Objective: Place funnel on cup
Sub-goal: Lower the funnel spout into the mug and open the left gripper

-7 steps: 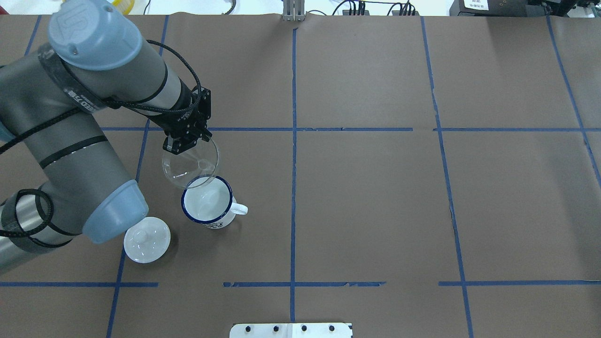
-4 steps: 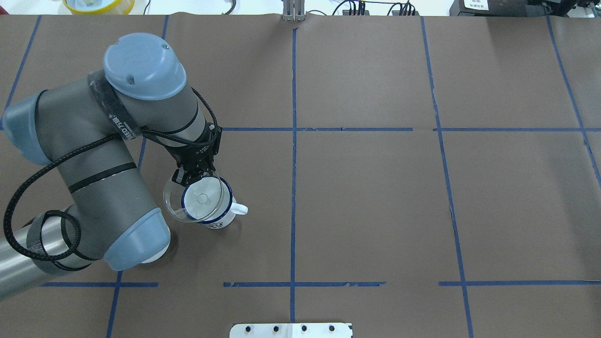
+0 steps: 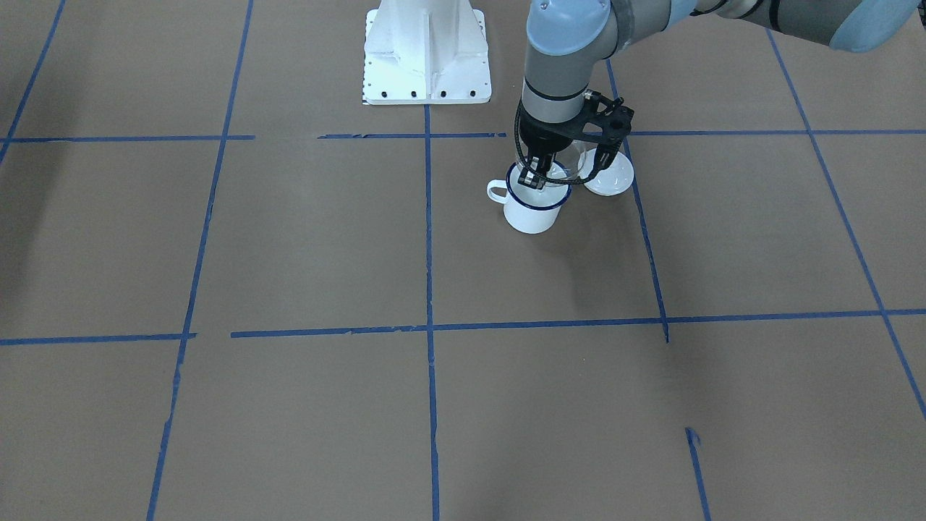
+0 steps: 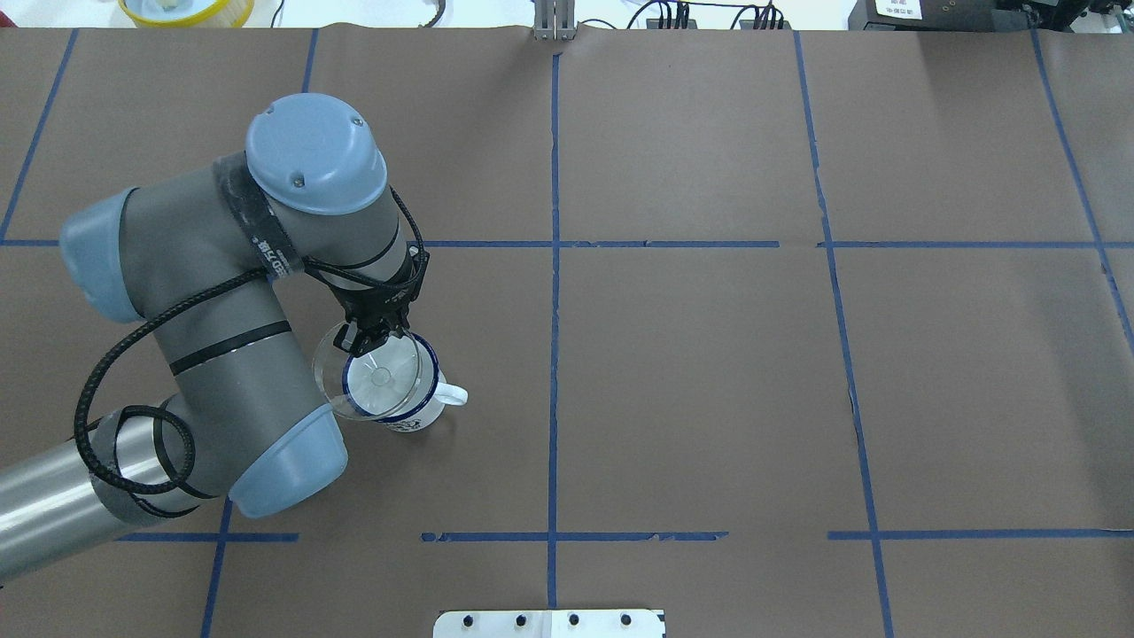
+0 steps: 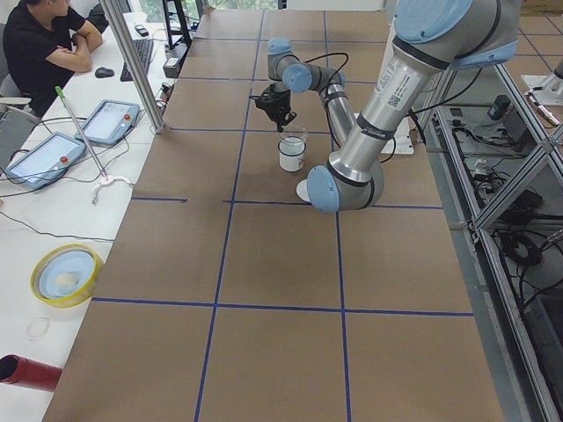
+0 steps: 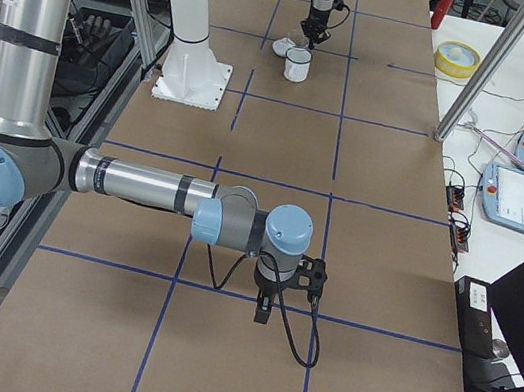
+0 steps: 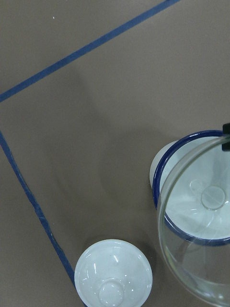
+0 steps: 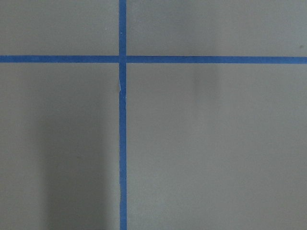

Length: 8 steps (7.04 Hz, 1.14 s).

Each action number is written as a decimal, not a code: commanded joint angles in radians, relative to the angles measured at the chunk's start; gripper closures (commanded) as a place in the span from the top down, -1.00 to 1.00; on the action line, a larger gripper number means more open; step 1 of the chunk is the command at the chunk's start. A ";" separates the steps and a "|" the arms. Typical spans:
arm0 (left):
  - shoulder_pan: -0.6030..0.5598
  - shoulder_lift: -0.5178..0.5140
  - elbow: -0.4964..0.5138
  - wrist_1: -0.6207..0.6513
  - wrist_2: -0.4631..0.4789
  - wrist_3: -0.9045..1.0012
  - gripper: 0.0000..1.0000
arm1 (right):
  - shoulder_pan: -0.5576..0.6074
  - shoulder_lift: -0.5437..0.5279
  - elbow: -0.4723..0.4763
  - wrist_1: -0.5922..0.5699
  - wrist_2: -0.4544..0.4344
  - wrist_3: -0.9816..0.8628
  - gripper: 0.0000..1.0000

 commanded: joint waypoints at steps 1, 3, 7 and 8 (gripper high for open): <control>0.016 0.001 0.016 -0.006 0.001 0.004 -1.00 | 0.000 0.000 0.001 0.000 0.000 0.000 1.00; 0.019 -0.003 0.030 -0.007 0.003 0.039 -1.00 | 0.000 0.000 0.001 0.000 0.000 0.000 1.00; 0.019 -0.007 0.063 -0.047 0.035 0.059 -1.00 | 0.000 0.000 0.001 0.000 0.000 0.000 1.00; 0.019 -0.007 0.073 -0.058 0.033 0.061 -1.00 | 0.000 0.000 0.001 0.000 0.000 0.000 1.00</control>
